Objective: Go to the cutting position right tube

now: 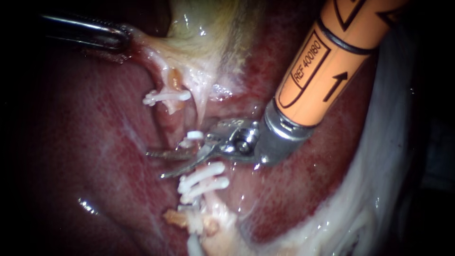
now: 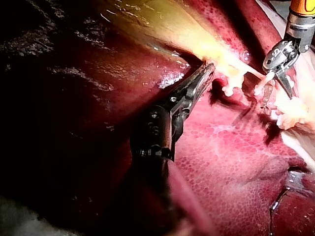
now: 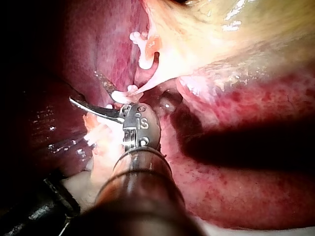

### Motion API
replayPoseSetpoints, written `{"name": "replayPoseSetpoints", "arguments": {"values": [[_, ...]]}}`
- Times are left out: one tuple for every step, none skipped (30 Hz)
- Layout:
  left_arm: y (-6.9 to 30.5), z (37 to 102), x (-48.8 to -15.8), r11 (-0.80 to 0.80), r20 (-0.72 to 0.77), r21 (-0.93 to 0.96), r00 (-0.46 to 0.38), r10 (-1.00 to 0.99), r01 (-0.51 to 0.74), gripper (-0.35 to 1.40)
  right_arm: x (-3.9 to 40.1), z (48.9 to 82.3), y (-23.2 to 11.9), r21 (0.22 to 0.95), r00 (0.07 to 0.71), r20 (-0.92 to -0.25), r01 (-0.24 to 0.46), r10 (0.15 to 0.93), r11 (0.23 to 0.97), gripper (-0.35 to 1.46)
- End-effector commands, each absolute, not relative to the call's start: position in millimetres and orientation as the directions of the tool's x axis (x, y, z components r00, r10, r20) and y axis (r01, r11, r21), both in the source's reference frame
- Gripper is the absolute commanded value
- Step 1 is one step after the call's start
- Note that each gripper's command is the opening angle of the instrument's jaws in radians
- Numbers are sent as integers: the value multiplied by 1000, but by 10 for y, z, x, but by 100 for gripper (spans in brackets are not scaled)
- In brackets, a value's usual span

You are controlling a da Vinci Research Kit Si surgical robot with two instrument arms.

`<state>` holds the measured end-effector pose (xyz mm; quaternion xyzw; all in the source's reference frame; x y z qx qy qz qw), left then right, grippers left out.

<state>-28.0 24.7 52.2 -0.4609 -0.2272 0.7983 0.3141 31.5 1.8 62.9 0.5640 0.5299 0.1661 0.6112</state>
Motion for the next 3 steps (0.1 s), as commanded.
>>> {"name": "replayPoseSetpoints", "arguments": {"values": [[247, 522, -280, -699, -593, -652, -378, 711, -292, -35, 314, 630, 18, 865, 384, -461, 395, 800, 309, 121], [247, 522, -280, -699, -593, -652, -378, 711, -292, -35, 314, 630, 18, 865, 384, -461, 395, 800, 309, 121], [247, 522, -280, -699, -593, -652, -378, 711, -292, -35, 314, 631, 17, 865, 384, -461, 395, 800, 309, 121]]}}
